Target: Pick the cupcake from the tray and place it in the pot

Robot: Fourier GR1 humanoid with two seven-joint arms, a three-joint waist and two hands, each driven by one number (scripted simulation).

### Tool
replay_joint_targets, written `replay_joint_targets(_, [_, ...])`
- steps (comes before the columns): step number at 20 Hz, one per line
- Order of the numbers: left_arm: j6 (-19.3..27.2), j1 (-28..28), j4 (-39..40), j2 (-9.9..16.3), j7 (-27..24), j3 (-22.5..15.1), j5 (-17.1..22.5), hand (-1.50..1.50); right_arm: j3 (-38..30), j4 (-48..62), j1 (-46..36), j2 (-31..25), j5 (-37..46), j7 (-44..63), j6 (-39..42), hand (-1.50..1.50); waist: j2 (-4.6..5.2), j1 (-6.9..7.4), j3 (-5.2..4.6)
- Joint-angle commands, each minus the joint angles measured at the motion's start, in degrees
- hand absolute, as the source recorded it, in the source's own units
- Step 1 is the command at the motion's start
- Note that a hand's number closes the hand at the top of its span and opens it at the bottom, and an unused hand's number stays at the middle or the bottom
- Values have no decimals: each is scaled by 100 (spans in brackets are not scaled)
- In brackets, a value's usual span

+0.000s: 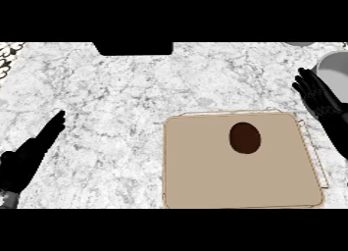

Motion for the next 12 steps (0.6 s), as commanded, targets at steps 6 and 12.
replay_joint_targets(6, [449, -1184, -665, -773, -361, 553, 496, 0, 557, 438, -1428, 130, -1502, -464, 2684, 150, -93, 891, -62])
replay_joint_targets(12, [830, -1443, -522, -1356, -232, 547, 645, 0, 273, 1476, -2069, -782, 453, -2508, 3319, -150, -16, 587, -50])
